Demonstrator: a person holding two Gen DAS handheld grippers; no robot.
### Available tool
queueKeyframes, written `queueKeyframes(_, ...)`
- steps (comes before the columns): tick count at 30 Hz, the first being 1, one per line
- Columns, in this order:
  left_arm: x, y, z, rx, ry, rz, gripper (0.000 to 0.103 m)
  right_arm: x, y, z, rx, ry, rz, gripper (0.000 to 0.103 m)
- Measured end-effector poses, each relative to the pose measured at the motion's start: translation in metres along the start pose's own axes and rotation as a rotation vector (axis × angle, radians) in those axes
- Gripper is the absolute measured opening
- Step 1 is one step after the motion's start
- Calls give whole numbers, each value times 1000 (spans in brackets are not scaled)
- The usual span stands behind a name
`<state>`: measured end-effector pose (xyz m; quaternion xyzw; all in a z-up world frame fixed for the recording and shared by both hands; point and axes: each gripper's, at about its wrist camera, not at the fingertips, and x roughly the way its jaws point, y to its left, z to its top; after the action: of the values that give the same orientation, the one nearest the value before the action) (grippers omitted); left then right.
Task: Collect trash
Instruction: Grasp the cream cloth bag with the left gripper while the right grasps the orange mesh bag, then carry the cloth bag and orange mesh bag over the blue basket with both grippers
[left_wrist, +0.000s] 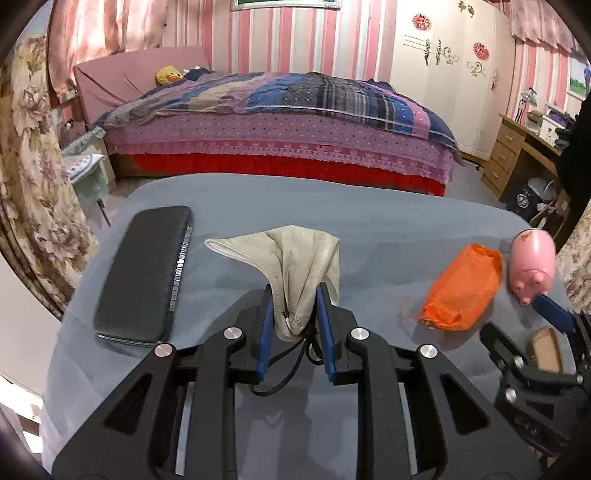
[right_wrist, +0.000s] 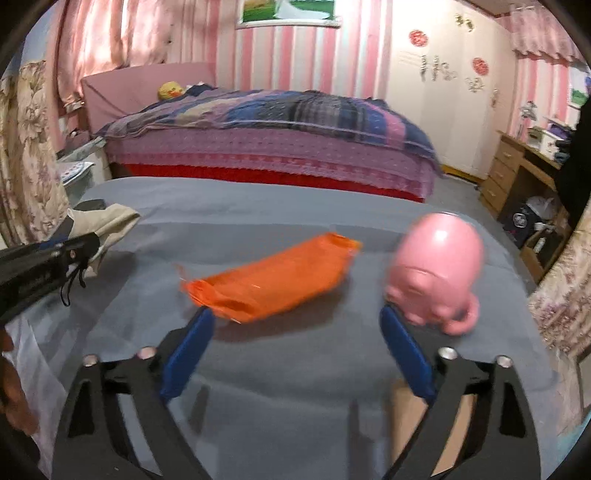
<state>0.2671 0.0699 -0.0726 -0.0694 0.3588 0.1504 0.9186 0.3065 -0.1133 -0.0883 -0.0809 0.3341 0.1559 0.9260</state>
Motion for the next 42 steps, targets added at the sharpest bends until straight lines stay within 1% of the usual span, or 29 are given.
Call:
queueKeyframes(3, 1, 11, 0, -5, 6, 20, 21, 11, 18, 7, -42, 10, 23, 82)
queueKeyframes(6, 3, 26, 1, -34, 22, 45, 21, 24, 32, 9, -75, 40, 60, 71)
queueKeyframes(8, 5, 33, 1, -49, 31, 51, 21, 36, 37, 9, -85, 88, 82, 53)
queueKeyframes(10, 6, 40, 1, -67, 44, 51, 21, 45, 40, 7, -93, 133, 104, 45)
queueKeyframes(12, 7, 44, 0, -79, 50, 47, 21, 45, 41, 6, -86, 125, 114, 41)
queueKeyframes(13, 7, 45, 0, -82, 52, 46, 21, 44, 40, 6, -80, 118, 124, 22)
queueKeyframes(14, 6, 45, 1, -85, 54, 46, 21, 43, 39, 6, -73, 112, 130, 18)
queueKeyframes(15, 6, 45, 1, -86, 54, 43, 21, 39, 37, 6, -68, 102, 135, 18)
queueKeyframes(17, 3, 44, 1, -86, 49, 33, 21, 37, 39, 6, -76, 88, 135, 10)
queueKeyframes(22, -4, 37, 1, -72, 34, 15, 21, 17, 33, 6, -101, 44, 128, 9)
queueKeyframes(29, -16, 20, 3, -53, 22, -18, 21, -23, 1, 8, -70, -17, 116, 8)
queueKeyframes(32, -22, 9, 3, -51, 20, -56, 21, -43, -17, 7, -44, -45, 104, 7)
queueKeyframes(36, -32, -10, 2, -15, 14, -93, 21, -74, -45, 3, -23, -84, 71, 7)
queueKeyframes(39, -41, -30, 1, 1, 14, -163, 21, -92, -66, 0, 1, -103, 52, 7)
queueKeyframes(42, -50, -53, -1, 42, 5, -197, 21, -116, -93, -10, 33, -120, 23, 7)
